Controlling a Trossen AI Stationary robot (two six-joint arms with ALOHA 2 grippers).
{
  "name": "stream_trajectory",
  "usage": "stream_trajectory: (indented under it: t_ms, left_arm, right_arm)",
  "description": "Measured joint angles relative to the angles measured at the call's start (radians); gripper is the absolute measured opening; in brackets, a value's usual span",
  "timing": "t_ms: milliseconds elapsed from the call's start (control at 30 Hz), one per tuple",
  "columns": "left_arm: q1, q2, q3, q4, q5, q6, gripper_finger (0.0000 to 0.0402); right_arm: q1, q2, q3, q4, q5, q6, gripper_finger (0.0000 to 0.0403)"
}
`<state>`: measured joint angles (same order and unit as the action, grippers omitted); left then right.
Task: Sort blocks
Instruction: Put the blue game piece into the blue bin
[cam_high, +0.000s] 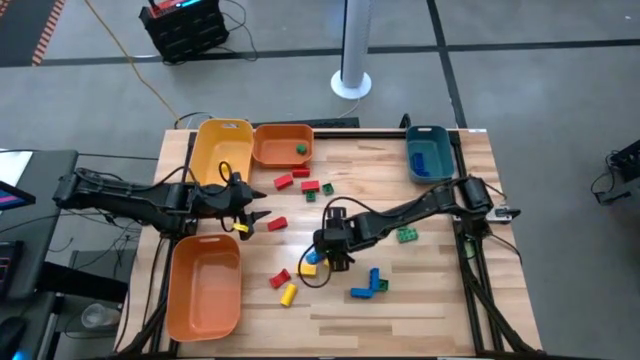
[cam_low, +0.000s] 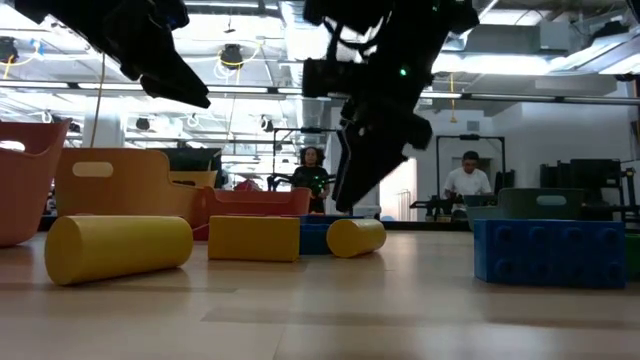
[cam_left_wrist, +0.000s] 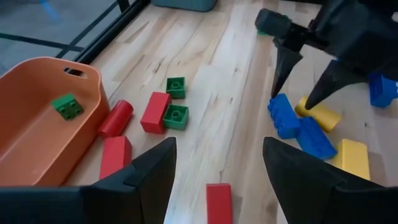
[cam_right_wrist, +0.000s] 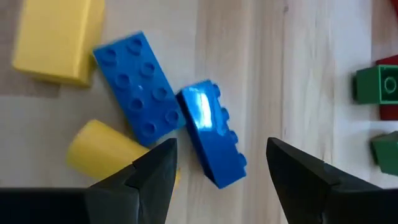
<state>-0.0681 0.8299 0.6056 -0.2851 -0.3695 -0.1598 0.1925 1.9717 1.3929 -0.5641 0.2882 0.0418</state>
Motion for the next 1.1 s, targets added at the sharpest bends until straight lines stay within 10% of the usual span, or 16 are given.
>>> stream_trajectory:
  t_ms: [533, 1100]
  left_arm:
    - [0.0, 0.0, 0.0, -0.018, 0.0, 0.034, 0.0235]
    - [0.0, -0.023, 0.0, -0.018, -0.002, 0.032, 0.0235]
  right_arm:
    - [-0.039, 0.091, -0.004, 0.029, -0.039, -0.059, 0.0252]
    - [-0.095, 0.051, -0.009, -0.168, 0.08, -0.014, 0.0072]
